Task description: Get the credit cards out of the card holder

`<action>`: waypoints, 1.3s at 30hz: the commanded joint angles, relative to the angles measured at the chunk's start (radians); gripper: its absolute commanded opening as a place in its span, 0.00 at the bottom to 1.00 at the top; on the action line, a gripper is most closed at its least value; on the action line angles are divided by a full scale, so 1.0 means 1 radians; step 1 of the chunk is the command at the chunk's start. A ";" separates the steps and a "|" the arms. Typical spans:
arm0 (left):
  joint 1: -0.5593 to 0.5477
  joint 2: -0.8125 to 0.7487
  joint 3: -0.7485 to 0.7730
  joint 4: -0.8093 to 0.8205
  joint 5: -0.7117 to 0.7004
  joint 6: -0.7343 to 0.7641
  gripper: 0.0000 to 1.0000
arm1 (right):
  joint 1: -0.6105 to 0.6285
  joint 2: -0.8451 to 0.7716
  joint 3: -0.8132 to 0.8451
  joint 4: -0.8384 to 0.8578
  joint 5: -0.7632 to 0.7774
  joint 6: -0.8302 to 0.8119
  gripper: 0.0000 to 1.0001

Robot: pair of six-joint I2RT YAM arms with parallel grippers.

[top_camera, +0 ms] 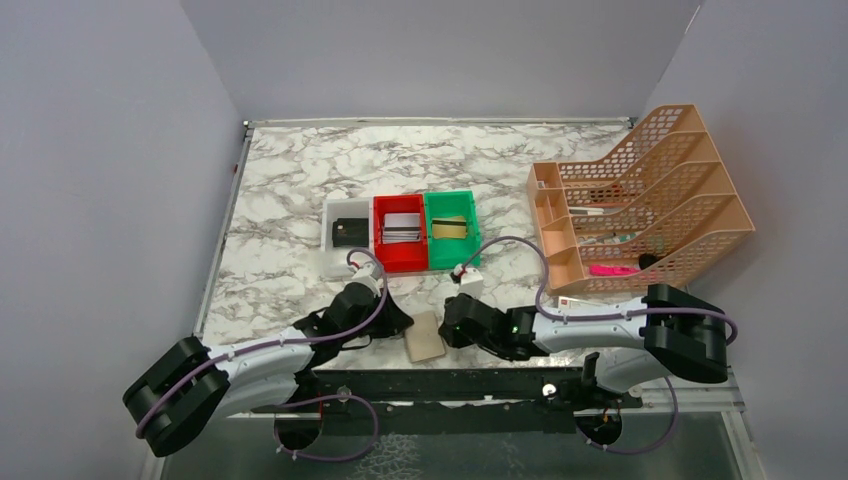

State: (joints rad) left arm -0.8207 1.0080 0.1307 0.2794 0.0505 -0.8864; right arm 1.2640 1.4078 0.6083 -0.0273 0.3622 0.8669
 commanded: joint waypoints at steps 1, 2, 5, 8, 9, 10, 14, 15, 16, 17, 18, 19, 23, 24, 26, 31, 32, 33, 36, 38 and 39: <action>-0.007 0.004 -0.012 -0.112 -0.042 0.030 0.06 | -0.006 -0.030 -0.030 -0.068 0.057 0.044 0.09; -0.008 0.004 -0.012 -0.113 -0.042 0.030 0.06 | -0.006 -0.030 -0.024 -0.093 0.080 0.051 0.10; -0.007 -0.006 -0.016 -0.115 -0.042 0.030 0.08 | -0.011 -0.030 -0.010 -0.172 0.146 0.070 0.15; -0.007 -0.019 -0.016 -0.115 -0.037 0.024 0.12 | -0.018 -0.033 -0.013 -0.186 0.139 0.069 0.21; -0.006 -0.022 -0.014 -0.115 -0.034 0.024 0.12 | -0.018 -0.033 -0.018 -0.174 0.118 0.058 0.22; -0.007 -0.024 -0.013 -0.114 -0.031 0.024 0.13 | -0.018 -0.034 -0.026 -0.155 0.096 0.049 0.24; -0.006 -0.025 -0.010 -0.109 -0.034 0.014 0.16 | -0.022 -0.023 -0.037 -0.117 0.051 0.024 0.28; -0.007 -0.022 -0.015 -0.104 -0.040 0.008 0.16 | -0.024 -0.019 -0.043 -0.104 0.050 0.018 0.28; -0.007 -0.022 -0.018 -0.104 -0.046 0.003 0.16 | -0.026 -0.015 -0.046 -0.095 0.050 0.008 0.28; -0.007 -0.020 -0.019 -0.106 -0.050 0.001 0.17 | -0.029 -0.012 -0.043 -0.092 0.053 0.002 0.26; -0.007 -0.018 -0.018 -0.105 -0.050 -0.001 0.17 | -0.031 -0.009 -0.041 -0.090 0.052 -0.006 0.24; -0.007 -0.015 -0.018 -0.104 -0.051 -0.002 0.18 | -0.033 -0.007 -0.040 -0.083 0.045 -0.020 0.22; -0.007 -0.017 -0.018 -0.096 -0.053 -0.007 0.20 | -0.037 0.005 -0.038 -0.055 0.026 -0.043 0.18; -0.008 -0.017 -0.020 -0.093 -0.056 -0.010 0.20 | -0.038 0.009 -0.037 -0.056 0.027 -0.043 0.18; -0.007 -0.019 -0.018 -0.089 -0.058 -0.013 0.21 | -0.042 0.018 -0.043 -0.057 0.028 -0.042 0.17; -0.007 -0.043 -0.013 -0.114 -0.034 -0.013 0.22 | -0.048 0.041 -0.052 -0.025 0.009 -0.049 0.15; -0.007 -0.057 -0.015 -0.130 -0.034 -0.013 0.23 | -0.048 0.042 -0.051 -0.014 0.004 -0.048 0.15; -0.007 -0.075 -0.018 -0.147 -0.034 -0.014 0.23 | -0.048 0.042 -0.050 0.000 -0.008 -0.052 0.15; -0.007 -0.157 -0.035 -0.204 -0.045 -0.033 0.25 | -0.048 0.059 -0.039 0.027 -0.039 -0.067 0.15; -0.007 -0.220 -0.038 -0.274 -0.060 -0.046 0.27 | -0.048 0.074 -0.026 0.028 -0.037 -0.073 0.15; -0.007 -0.251 -0.037 -0.313 -0.069 -0.052 0.28 | -0.049 0.081 -0.021 0.027 -0.032 -0.076 0.15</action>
State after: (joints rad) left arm -0.8268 0.8577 0.1131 0.1322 0.0280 -0.9169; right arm 1.2171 1.4422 0.5804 -0.0132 0.3721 0.8112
